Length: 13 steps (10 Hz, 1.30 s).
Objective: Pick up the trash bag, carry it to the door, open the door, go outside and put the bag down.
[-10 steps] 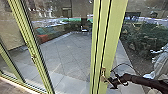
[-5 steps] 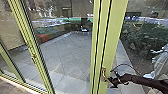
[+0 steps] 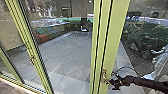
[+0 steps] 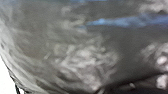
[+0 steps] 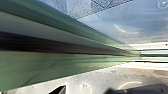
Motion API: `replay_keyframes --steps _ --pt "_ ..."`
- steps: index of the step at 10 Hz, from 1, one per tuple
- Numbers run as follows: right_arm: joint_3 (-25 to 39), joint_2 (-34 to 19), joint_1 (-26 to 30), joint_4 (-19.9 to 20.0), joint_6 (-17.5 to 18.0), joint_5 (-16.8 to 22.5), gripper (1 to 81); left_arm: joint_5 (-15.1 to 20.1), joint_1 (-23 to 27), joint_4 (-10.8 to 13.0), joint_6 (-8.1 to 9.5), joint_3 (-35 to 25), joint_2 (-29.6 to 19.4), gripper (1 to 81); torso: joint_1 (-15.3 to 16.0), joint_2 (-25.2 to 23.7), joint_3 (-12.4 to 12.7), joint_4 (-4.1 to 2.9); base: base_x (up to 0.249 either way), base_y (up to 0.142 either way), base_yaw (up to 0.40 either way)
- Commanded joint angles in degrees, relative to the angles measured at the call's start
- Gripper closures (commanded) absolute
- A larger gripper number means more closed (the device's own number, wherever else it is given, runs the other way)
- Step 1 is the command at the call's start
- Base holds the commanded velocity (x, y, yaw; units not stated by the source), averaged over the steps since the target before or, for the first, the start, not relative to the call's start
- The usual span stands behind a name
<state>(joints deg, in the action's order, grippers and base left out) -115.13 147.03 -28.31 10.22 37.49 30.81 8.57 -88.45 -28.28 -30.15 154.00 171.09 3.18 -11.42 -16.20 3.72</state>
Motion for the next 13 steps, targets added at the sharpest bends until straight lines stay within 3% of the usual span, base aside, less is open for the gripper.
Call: replay_keyframes --steps 1,9,13 --pt "-3.5 -2.3 8.8 -0.9 5.3 1.5 1.0 4.9 1.7 -0.1 -0.35 -0.1 -0.1 81.1 0.0 0.0 0.0 0.0 0.114 0.0 0.0" --pt "8.2 -10.7 11.6 -1.2 5.6 0.9 1.0 4.9 1.7 0.1 -0.35 -0.1 0.4 81.1 -0.1 0.0 0.0 0.02 0.105 0.0 0.0" --pt "13.3 -15.2 14.4 -1.6 5.5 1.4 1.0 4.9 1.7 0.2 -0.35 -0.1 0.5 81.1 0.1 0.2 -0.2 0.02 0.019 0.0 0.0"
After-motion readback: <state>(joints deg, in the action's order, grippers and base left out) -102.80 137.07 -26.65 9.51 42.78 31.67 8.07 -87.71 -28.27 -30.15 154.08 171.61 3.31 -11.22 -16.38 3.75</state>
